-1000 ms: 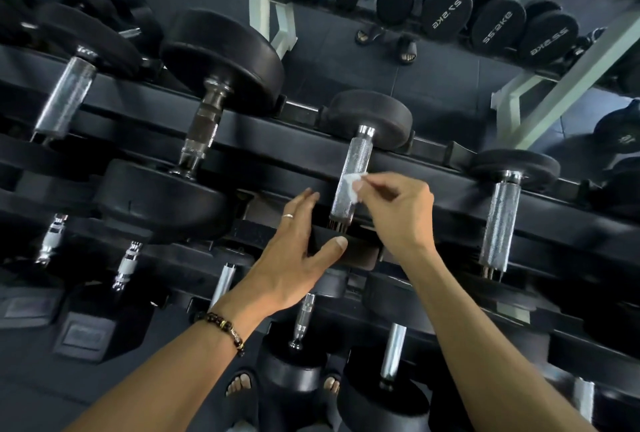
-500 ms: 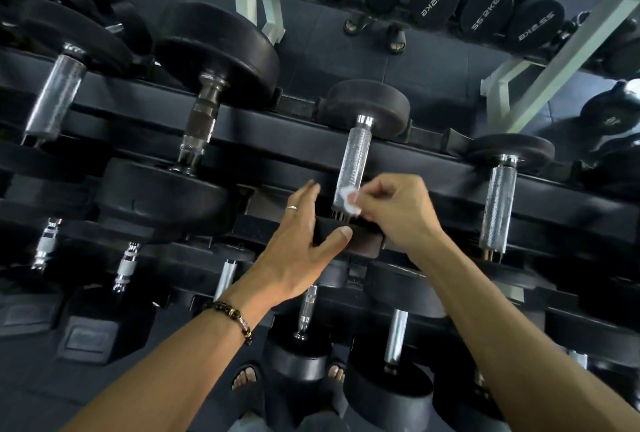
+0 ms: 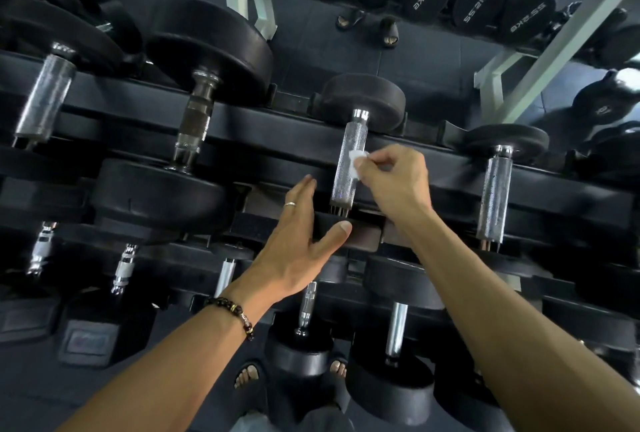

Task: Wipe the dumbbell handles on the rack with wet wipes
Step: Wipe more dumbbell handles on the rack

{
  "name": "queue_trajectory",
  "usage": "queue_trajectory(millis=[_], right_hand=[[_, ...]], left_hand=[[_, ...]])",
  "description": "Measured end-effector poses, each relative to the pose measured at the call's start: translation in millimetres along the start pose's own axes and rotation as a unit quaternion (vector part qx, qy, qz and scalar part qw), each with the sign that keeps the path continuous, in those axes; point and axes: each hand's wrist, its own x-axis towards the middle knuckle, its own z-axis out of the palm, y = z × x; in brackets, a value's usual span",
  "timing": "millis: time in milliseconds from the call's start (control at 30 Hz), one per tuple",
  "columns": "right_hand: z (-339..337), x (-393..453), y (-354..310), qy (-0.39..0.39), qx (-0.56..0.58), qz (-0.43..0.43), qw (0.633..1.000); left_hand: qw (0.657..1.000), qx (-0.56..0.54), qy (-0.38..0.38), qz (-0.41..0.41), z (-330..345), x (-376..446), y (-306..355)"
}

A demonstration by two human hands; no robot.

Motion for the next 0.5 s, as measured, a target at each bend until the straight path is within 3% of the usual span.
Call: queue_trajectory(millis=[67, 200, 267, 400, 500], right_hand=[[1, 2, 0, -0.009, 0.017, 0.014, 1.0], [-11, -21, 14, -0.152, -0.102, 0.009, 0.983], [-8, -15, 12, -0.102, -0.087, -0.009, 0.991], [10, 30, -17, 0.093, 0.1, 0.034, 0.99], [16, 33, -12, 0.09, 0.117, 0.071, 0.986]], left_hand=[[1.0, 0.0, -0.001, -0.003, 0, 0, 1], [1.0, 0.013, 0.005, 0.0, 0, 0, 1], [1.0, 0.008, 0.008, -0.001, 1, 0, 2], [1.0, -0.006, 0.004, -0.006, 2, -2, 0], [1.0, -0.005, 0.003, -0.011, 2, -1, 0]])
